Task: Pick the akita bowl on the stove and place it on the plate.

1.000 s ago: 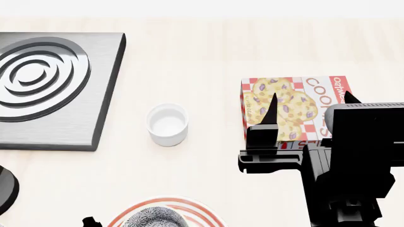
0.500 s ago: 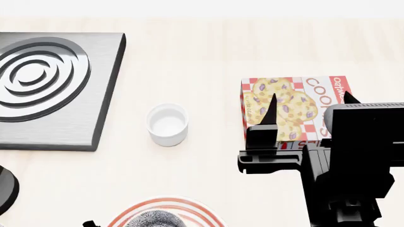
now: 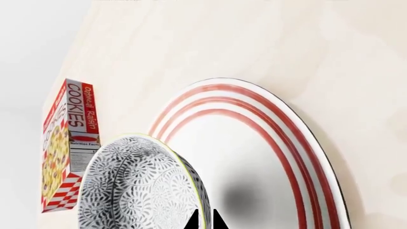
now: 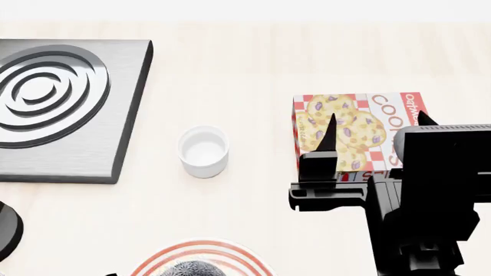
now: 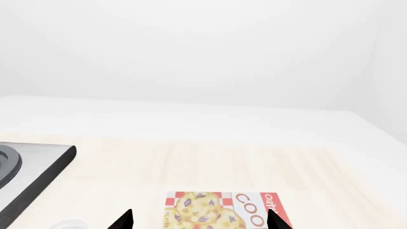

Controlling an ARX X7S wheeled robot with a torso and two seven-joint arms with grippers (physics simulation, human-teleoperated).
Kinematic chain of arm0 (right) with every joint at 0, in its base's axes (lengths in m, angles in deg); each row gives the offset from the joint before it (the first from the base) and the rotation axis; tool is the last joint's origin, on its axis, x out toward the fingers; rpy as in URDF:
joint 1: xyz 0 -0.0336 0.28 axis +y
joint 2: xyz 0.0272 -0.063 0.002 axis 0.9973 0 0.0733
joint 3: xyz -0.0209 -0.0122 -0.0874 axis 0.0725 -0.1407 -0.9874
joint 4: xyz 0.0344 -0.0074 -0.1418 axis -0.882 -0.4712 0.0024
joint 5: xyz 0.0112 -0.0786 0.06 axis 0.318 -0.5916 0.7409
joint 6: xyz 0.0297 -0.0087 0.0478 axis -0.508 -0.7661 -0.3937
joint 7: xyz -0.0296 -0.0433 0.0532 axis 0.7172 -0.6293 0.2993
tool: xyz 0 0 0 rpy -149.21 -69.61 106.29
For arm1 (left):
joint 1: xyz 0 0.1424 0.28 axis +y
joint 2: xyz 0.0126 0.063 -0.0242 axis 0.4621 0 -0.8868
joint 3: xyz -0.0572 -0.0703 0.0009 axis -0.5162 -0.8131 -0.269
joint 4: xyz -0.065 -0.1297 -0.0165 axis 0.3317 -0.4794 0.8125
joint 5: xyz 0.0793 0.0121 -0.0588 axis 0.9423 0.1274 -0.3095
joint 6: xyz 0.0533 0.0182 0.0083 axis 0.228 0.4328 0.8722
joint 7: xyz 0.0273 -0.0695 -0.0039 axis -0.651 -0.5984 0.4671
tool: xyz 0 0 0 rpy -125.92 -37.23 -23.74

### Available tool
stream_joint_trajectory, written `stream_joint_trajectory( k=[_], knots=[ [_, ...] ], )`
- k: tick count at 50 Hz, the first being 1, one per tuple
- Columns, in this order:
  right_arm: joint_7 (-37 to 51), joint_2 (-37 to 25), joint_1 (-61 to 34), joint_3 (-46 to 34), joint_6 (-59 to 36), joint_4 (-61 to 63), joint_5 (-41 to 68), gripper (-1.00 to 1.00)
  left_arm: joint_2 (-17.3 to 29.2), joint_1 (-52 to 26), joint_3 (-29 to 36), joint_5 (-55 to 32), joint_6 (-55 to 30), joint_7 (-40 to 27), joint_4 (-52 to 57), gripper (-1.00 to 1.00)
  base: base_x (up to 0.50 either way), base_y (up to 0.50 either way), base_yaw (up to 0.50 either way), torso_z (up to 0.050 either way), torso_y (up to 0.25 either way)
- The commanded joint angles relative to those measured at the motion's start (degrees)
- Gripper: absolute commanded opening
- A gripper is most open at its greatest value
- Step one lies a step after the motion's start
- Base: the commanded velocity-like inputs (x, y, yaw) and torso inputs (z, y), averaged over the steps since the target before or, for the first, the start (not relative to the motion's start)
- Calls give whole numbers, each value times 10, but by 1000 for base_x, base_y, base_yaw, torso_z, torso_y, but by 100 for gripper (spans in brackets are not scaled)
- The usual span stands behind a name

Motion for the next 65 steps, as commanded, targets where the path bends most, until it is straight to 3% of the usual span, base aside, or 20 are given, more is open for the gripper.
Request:
stream_joint_trajectory(
  k=[1,26,27,50,65],
  knots=[
    [-9,10,-2,11,1,-2,-8,100,-13,3,-19,7,0,5,4,-100,0,0,0,0,0],
    [-5,6,-1,8,6,-4,-4,100,-9,13,-8,34,0,-1,-1,-100,0,0,0,0,0],
    [-4,6,-1,8,6,-4,-4,100,-9,13,-6,40,7,-4,-5,100,0,0,0,0,0],
    [-1,3,-1,5,9,-5,0,100,-8,13,-20,31,0,-16,11,100,0,0,0,0,0],
    [3,1,-2,2,10,-6,3,100,-9,-8,-74,-31,-7,-36,57,100,0,0,0,0,0]
  ],
)
